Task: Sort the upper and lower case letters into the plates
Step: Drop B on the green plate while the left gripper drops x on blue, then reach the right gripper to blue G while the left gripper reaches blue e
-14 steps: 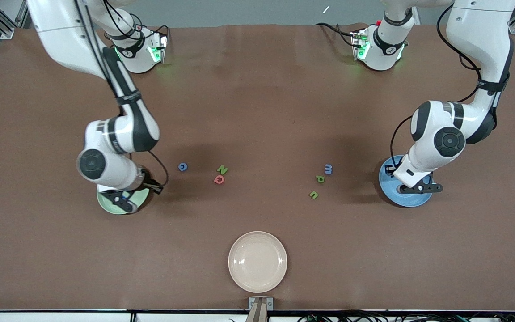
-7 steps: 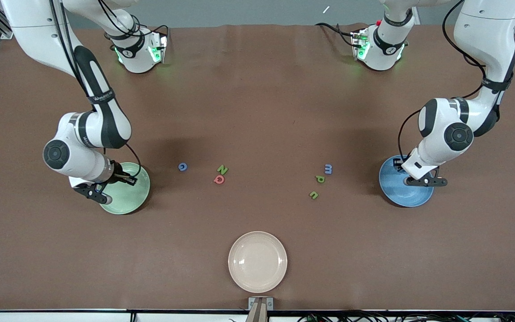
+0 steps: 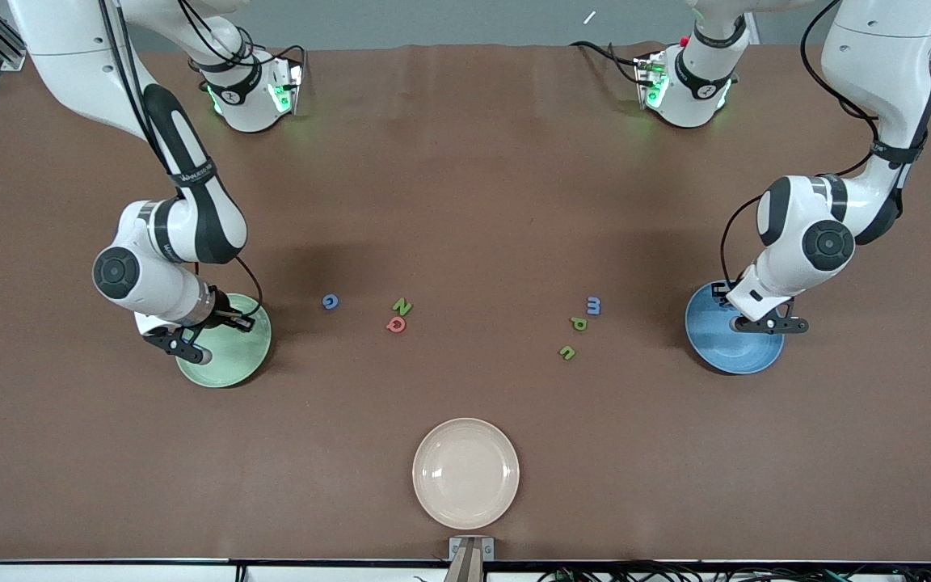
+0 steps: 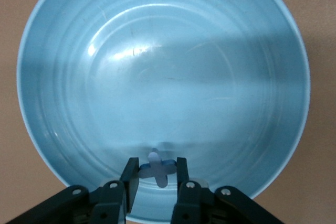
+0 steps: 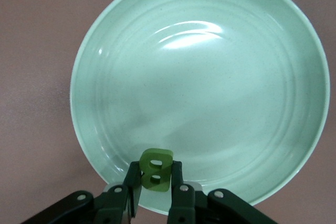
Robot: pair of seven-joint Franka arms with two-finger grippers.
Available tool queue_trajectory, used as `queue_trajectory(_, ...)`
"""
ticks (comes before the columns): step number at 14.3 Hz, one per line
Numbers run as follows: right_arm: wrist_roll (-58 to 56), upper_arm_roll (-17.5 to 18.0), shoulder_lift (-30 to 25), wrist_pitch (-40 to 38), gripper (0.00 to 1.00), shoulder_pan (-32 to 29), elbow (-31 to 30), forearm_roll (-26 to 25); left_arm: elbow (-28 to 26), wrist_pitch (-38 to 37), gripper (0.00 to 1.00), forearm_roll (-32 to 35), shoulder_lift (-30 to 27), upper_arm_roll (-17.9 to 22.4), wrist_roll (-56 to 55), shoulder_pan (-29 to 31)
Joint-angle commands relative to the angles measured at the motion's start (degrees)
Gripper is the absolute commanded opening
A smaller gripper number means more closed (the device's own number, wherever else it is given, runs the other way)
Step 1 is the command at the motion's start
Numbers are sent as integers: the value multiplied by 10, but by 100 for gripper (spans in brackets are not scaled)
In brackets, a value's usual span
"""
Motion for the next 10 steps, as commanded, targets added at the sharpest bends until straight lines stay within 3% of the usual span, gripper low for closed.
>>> queue_trajectory(1, -9, 2, 2, 15, 12, 1, -11, 4, -15, 9, 57, 9, -15, -5, 12, 7)
queue_trajectory(2, -10, 2, 4, 18, 12, 1, -12, 4, -13, 8, 84, 9, -15, -5, 25, 7)
queue_trajectory(3, -12, 2, 8, 23, 11, 1, -12, 4, -11, 8, 96, 9, -17, -6, 31, 5)
queue_trajectory(7, -22, 2, 23, 33, 11, 1, -11, 4, 24, -4, 99, 8, -20, -36, 19, 0)
queue_trajectory(8, -22, 3, 26, 32, 17, 1, -11, 4, 40, -14, 100, 8, -17, -49, 12, -2)
queue_trajectory(9, -22, 2, 27, 31, 29, 1, -10, 4, 54, -22, 100, 8, -13, -63, -1, -3)
queue_trajectory(10, -22, 2, 27, 30, 59, 1, -10, 4, 69, -31, 100, 7, -5, -79, -22, -5)
